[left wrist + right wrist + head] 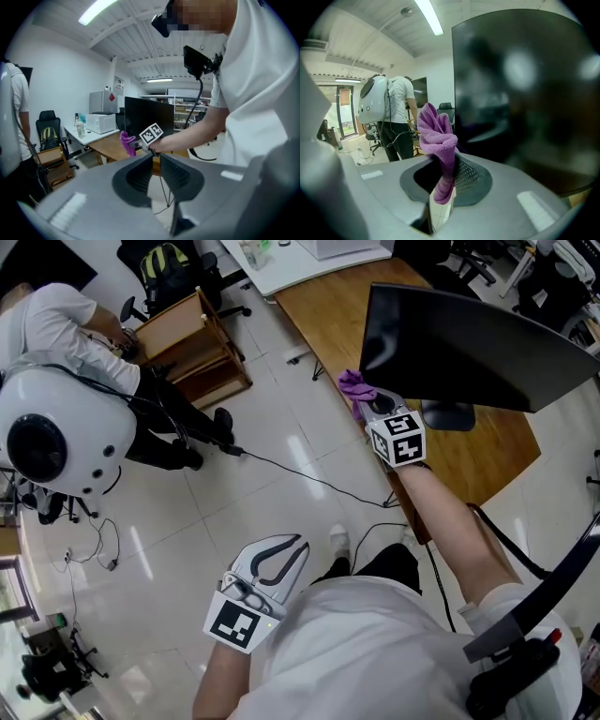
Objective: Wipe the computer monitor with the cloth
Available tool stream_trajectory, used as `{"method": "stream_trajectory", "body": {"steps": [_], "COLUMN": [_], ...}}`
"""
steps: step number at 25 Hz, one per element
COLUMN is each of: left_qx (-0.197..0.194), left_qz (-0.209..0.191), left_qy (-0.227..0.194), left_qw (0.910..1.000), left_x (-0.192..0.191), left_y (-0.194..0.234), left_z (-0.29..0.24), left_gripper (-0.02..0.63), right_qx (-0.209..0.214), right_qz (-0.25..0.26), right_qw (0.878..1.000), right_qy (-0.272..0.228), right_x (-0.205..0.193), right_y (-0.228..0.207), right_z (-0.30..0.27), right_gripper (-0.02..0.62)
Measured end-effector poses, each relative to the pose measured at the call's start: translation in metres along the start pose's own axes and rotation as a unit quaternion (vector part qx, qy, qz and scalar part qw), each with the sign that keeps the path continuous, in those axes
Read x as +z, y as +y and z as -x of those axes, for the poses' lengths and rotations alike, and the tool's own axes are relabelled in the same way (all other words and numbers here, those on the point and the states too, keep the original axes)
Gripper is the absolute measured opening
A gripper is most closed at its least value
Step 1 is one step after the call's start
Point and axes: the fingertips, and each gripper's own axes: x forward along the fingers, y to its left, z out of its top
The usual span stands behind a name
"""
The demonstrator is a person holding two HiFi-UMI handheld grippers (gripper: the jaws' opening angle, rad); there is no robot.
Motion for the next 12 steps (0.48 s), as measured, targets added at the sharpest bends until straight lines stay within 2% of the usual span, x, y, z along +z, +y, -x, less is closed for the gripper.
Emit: {"method": "stream_trajectory", "body": {"steps": [5,12], "left_qx": [-0.011,-0.023], "left_qz": [0.0,0.003], "left_qy": [0.011,0.026], "left_qw": [0.9999,0.9994], "left_x": [0.002,-0.002], "left_y": [-0.004,-0.01], "left_z": [-0.006,-0.02], "left_gripper": [0.07,0.071], "right_qx": [-0.004,-0.019], "right_qz": [-0.013,-0.023], "right_qw": [0.999,0.999], "right_qy": [0.029,0.041], "right_x": [-0.037,-0.056], "right_y": [-0.004,-0.026], "right_z": [-0.01,-0.004], "right_gripper": [0.049,0.049]}}
